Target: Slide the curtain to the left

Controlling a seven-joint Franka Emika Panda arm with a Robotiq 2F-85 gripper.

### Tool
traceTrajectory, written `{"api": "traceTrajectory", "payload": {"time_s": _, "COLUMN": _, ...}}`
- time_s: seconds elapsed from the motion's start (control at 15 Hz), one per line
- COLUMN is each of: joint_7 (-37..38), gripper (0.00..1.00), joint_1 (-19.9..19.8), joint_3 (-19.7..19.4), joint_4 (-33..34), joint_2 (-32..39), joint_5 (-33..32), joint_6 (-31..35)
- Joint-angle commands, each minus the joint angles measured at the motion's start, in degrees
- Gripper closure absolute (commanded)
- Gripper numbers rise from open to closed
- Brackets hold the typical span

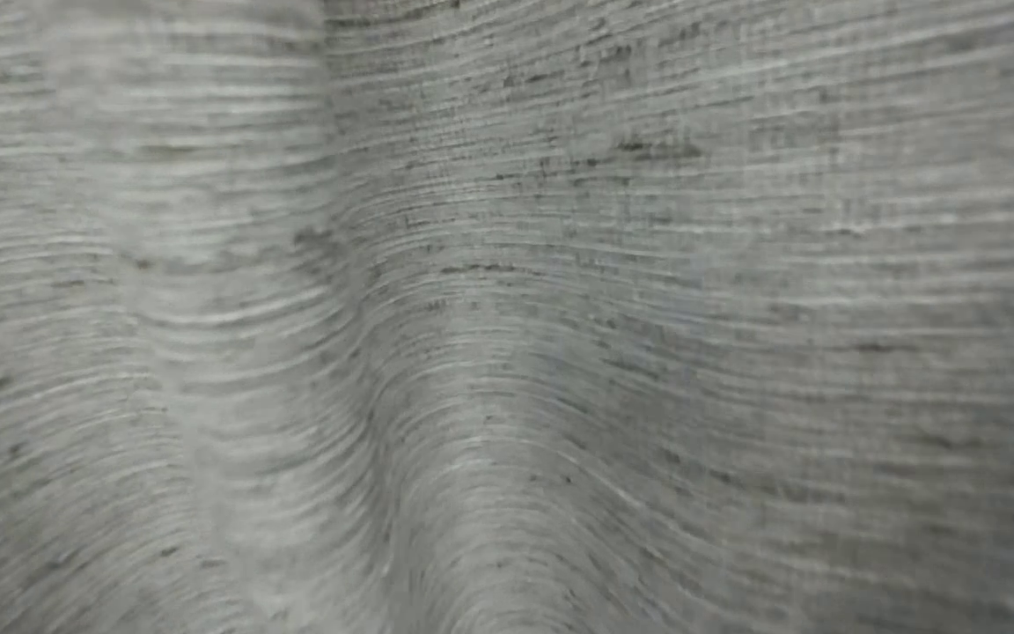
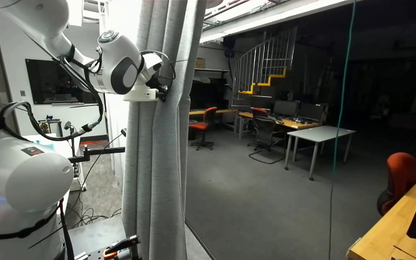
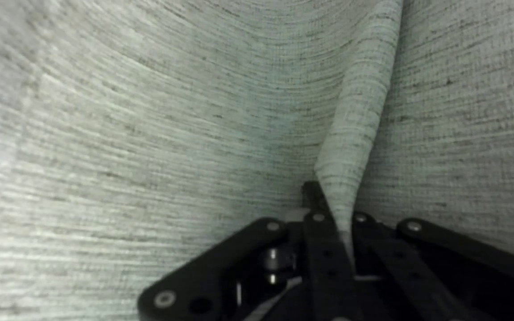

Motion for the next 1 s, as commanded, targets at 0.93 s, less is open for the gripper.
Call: {"api": "traceTrajectory", "payload": {"time_s": 0.93, "joint_7": -0.07, "gripper": 0.99, "joint_1": -1.04, "joint_3": 8.00, "joint_4": 4.83, "joint_2": 14.31, "joint_5": -0.64, "joint_6": 1.84}}
